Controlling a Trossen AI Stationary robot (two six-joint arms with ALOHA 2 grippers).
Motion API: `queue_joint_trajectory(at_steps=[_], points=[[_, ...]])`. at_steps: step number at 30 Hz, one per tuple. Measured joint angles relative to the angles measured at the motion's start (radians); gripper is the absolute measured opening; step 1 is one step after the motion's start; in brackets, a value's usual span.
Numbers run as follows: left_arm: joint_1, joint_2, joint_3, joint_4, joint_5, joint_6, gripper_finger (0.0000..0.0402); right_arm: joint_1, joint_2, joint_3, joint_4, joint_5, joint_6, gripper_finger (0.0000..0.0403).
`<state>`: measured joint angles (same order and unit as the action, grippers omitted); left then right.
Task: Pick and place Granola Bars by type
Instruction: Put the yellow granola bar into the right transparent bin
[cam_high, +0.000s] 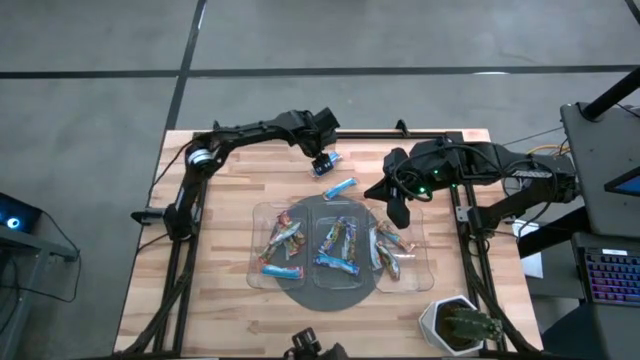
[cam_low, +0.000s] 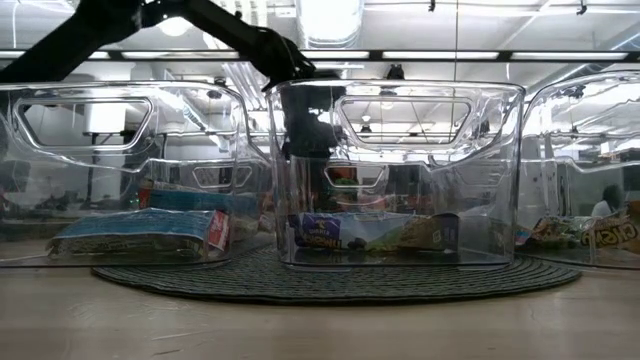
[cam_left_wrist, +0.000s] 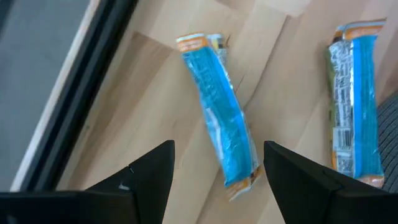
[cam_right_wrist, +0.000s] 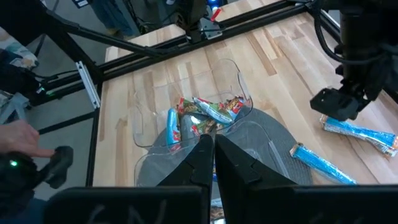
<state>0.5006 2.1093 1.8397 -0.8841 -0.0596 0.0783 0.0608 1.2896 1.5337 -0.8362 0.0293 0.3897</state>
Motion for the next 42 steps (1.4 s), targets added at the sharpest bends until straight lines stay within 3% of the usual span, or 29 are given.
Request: queue_joint_trajectory(at_steps=[5,33,42], points=[[0.004,0.031,0.000,0.040,0.060,-0.015,0.0227,0.000,0.000,-0.001,-0.007,0.000,0.000,0.0009],[0.015,0.141,-0.002,0.118,0.067,-0.089,0.0226,0.000,-0.012,-0.001,-0.046,-0.004,-0.002,0.0009],[0.016,0.165,-0.002,0.125,0.071,-0.087,0.0188,0.000,-0.013,-0.001,-0.046,-0.004,-0.002,0.0009]])
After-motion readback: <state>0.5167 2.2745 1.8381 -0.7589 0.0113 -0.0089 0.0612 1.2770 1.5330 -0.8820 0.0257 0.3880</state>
